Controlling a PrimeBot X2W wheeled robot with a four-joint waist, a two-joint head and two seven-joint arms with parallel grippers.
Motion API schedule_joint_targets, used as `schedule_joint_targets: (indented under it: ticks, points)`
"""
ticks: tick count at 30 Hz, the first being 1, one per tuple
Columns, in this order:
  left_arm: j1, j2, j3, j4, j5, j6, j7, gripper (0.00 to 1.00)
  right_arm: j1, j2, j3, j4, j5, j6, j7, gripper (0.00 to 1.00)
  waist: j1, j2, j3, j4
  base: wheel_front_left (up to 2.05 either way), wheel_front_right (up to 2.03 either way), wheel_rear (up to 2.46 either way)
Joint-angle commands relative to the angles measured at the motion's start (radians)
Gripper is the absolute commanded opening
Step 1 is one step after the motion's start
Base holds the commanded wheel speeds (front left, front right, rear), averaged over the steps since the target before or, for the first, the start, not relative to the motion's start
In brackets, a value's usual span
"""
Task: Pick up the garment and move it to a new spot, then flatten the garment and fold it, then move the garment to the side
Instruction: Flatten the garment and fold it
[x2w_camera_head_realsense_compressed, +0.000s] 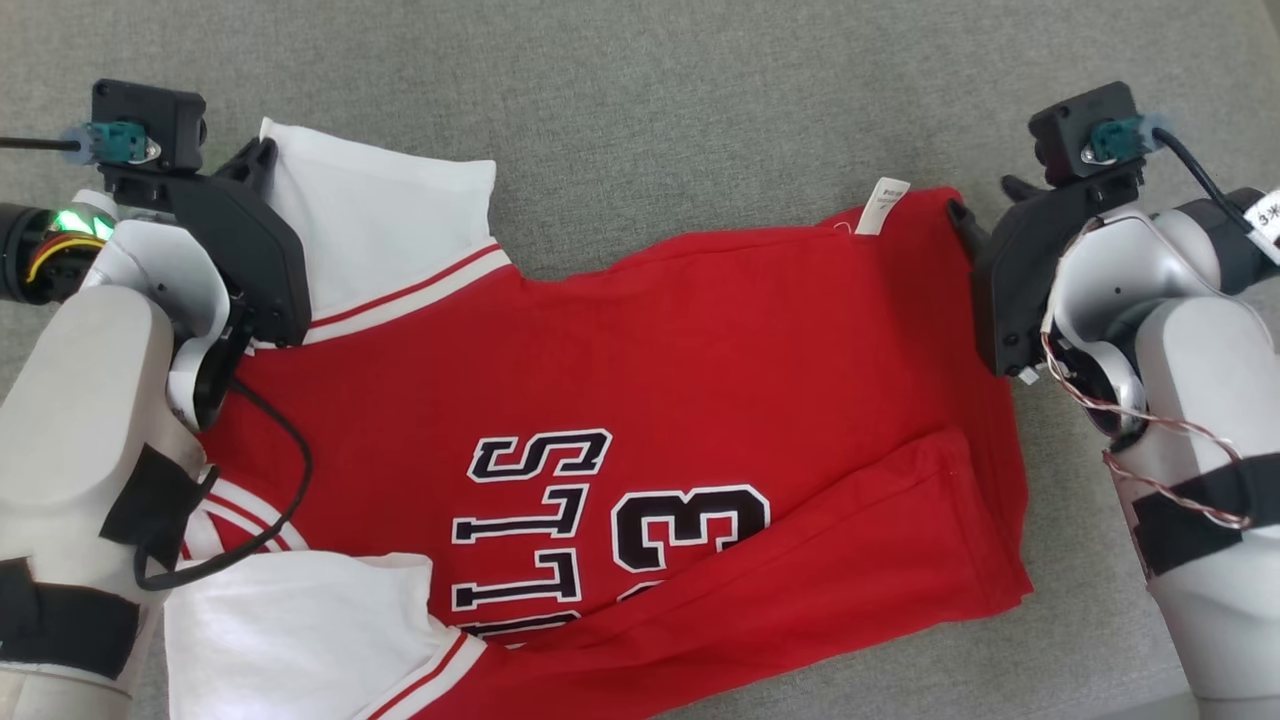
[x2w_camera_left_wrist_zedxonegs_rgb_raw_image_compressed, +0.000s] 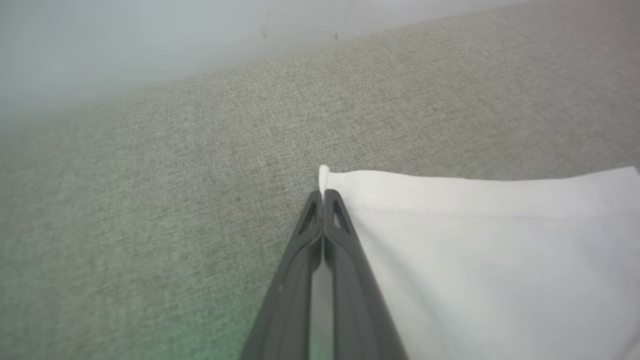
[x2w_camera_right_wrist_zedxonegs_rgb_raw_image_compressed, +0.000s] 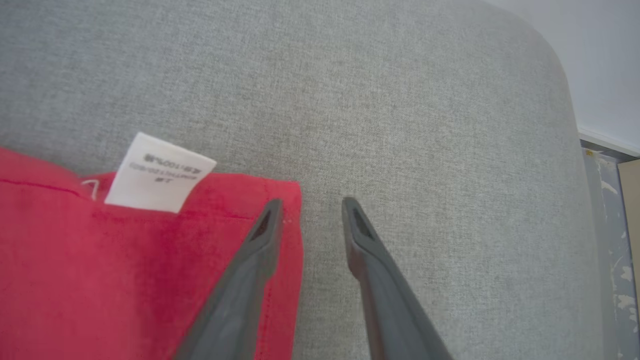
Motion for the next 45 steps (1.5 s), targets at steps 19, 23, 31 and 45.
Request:
schedule_joint_targets:
  ticks: [19, 23, 31, 45]
  points:
    - [0.042, 0.028, 0.001, -0.074, -0.031, 0.017, 0.014, 0.0, -0.046, 0.066, -0.031, 0.157, 0.054, -0.002, -0.041, 1.0, -0.0001, -0.0001, -0.014, 0.024, 0.0, 0.0, 0.0]
    - [0.045, 0.031, 0.0, -0.084, -0.036, 0.018, 0.016, 0.0, -0.052, 0.076, -0.035, 0.178, 0.041, -0.002, -0.042, 1.0, -0.0001, -0.0001, -0.01, 0.027, 0.0, 0.0, 0.0]
    - [0.048, 0.033, -0.007, -0.092, -0.039, 0.023, 0.008, 0.0, -0.057, 0.071, -0.003, 0.2, 0.041, -0.002, -0.053, 0.0, -0.0001, -0.0001, -0.009, 0.03, 0.0, 0.0, 0.0]
    - [0.186, 0.037, 0.096, -0.275, -0.277, -0.018, -0.048, 0.0, 0.013, 0.026, 0.005, 0.17, 0.053, -0.002, -0.132, 0.0, -0.0001, -0.0001, -0.094, 0.064, 0.0, 0.0, 0.0]
